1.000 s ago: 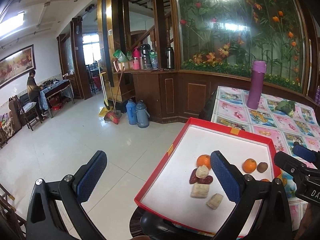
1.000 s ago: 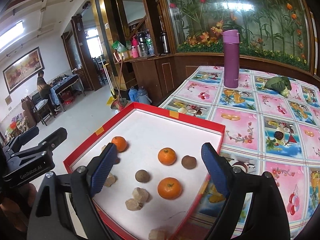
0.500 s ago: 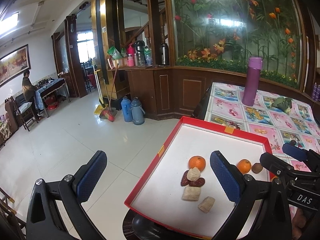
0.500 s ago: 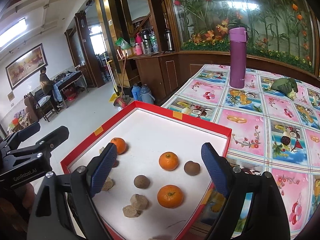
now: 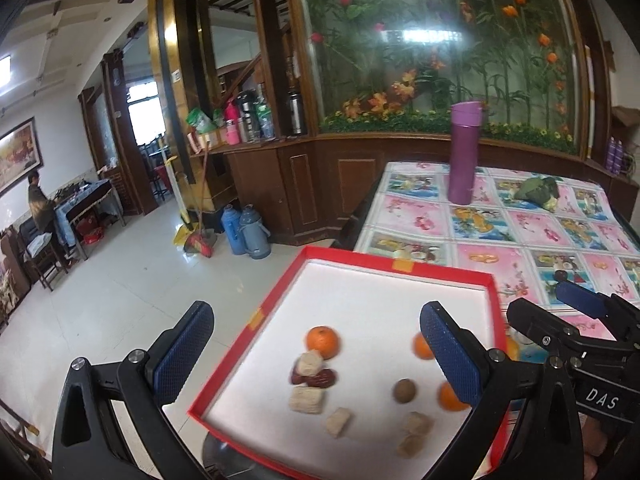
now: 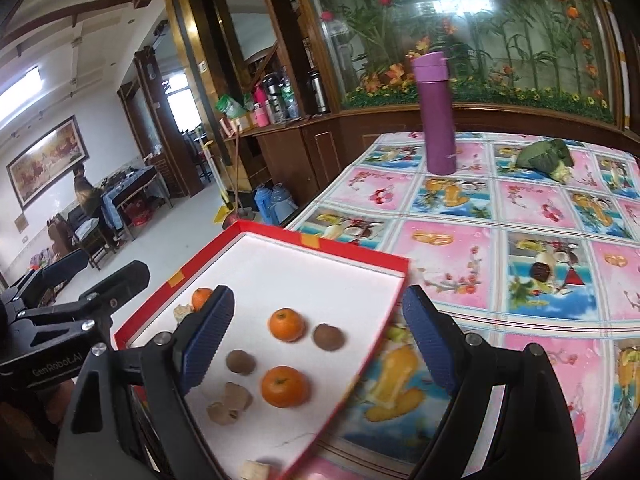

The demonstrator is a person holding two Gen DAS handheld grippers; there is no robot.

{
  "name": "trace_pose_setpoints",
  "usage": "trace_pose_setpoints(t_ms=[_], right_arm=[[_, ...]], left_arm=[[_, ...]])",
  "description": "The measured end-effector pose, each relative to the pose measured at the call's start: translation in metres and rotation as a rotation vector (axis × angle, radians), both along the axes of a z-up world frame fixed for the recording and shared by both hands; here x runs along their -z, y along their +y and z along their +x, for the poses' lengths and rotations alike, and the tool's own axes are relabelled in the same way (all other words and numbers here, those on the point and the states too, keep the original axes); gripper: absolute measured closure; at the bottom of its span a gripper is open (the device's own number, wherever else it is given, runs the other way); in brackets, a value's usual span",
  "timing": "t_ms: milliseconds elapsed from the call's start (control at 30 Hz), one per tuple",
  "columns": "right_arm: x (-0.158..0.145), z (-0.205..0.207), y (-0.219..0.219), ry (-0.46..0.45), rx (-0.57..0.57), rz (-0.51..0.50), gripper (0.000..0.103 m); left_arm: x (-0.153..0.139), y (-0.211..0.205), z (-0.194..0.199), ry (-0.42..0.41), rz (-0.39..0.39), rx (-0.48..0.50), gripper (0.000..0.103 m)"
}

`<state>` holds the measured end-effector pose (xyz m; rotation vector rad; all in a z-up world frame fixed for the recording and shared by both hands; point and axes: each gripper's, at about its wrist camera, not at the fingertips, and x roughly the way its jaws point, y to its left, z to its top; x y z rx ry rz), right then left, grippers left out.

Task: Organize fruits

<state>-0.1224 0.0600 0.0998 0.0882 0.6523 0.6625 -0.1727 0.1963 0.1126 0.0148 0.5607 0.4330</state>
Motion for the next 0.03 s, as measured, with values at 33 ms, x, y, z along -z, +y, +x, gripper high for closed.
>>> trace_pose_setpoints(t_ms=[33], right_arm=[[-0.0012, 0.0018, -0.01, -0.001, 0.018, 0.005, 0.016]], left_arm=[[-0.0019, -0.0072, 0.0027, 0.0, -0.002, 0.017, 0.0]])
